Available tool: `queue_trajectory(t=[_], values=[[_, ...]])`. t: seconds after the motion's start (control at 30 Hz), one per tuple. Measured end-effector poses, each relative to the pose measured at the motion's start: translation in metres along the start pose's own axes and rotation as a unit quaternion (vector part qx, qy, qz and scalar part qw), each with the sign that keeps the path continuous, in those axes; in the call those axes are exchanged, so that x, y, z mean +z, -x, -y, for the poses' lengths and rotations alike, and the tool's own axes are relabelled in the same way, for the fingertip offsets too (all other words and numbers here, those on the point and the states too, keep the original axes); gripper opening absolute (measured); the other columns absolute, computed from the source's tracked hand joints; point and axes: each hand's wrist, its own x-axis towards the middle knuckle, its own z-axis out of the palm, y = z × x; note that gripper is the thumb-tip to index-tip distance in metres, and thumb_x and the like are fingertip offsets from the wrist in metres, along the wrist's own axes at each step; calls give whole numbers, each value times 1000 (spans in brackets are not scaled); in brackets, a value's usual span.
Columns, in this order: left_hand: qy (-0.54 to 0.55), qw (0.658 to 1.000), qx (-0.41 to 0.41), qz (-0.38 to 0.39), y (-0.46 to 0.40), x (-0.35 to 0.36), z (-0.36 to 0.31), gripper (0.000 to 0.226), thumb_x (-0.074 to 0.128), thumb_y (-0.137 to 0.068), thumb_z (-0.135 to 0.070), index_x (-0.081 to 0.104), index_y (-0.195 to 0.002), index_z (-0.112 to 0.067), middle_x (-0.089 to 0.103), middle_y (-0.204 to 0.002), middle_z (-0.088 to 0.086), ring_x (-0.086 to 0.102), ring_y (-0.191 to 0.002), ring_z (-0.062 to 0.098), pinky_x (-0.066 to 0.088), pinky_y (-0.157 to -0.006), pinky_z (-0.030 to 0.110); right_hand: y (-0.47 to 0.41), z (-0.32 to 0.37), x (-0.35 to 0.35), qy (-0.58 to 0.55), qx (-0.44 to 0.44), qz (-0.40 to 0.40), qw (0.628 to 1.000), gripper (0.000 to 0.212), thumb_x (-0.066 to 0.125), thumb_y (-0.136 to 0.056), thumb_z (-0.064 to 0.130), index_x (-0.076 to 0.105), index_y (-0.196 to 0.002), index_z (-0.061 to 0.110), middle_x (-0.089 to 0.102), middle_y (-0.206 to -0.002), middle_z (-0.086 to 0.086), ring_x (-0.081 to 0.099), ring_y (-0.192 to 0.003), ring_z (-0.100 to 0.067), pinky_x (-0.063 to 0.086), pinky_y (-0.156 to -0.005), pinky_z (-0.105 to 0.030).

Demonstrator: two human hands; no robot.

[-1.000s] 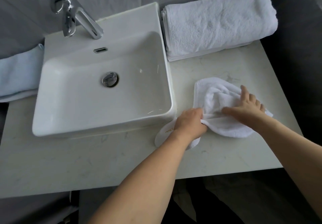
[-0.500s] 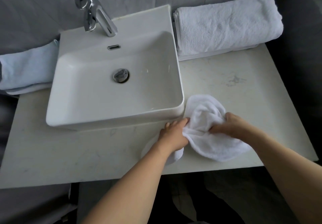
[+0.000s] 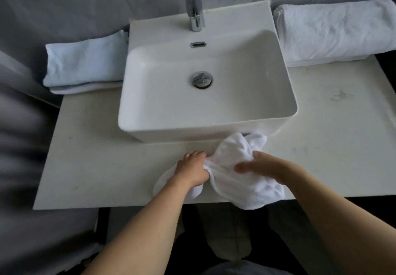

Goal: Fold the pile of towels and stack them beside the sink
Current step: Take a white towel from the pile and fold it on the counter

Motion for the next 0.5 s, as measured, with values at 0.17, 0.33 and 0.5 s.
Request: queue_trajectory(t=[0.17, 0.33, 0.5], values=[[72, 997, -32, -18, 27, -35, 101, 22, 55, -77, -36, 48, -96, -28, 59, -98, -3, 59, -97, 29, 44, -74, 36, 0, 75, 74, 19, -2, -2, 1000, 66, 75, -67, 54, 48, -118, 21, 61, -105, -2, 58, -97, -20, 47, -93, -43], [177, 980, -69, -59, 51, -72, 175, 29, 68, -74, -44, 55, -92, -24, 65, -92, -6, 64, -88, 19, 54, -76, 33, -8, 144, 125, 35, -61, 10, 997, 69, 78, -71, 47, 45, -123, 16, 60, -107, -3, 58, -97, -20, 50, -92, -42], [208, 958, -132, -149, 77, -97, 237, 28, 66, -79, -41, 52, -96, -24, 65, -96, 2, 64, -89, 26, 54, -79, 35, -29, 213, 171, 114, -131, -14, 985, 61, 76, -75, 49, 44, -113, 13, 47, -102, 1, 53, -103, -19, 46, -94, -35]])
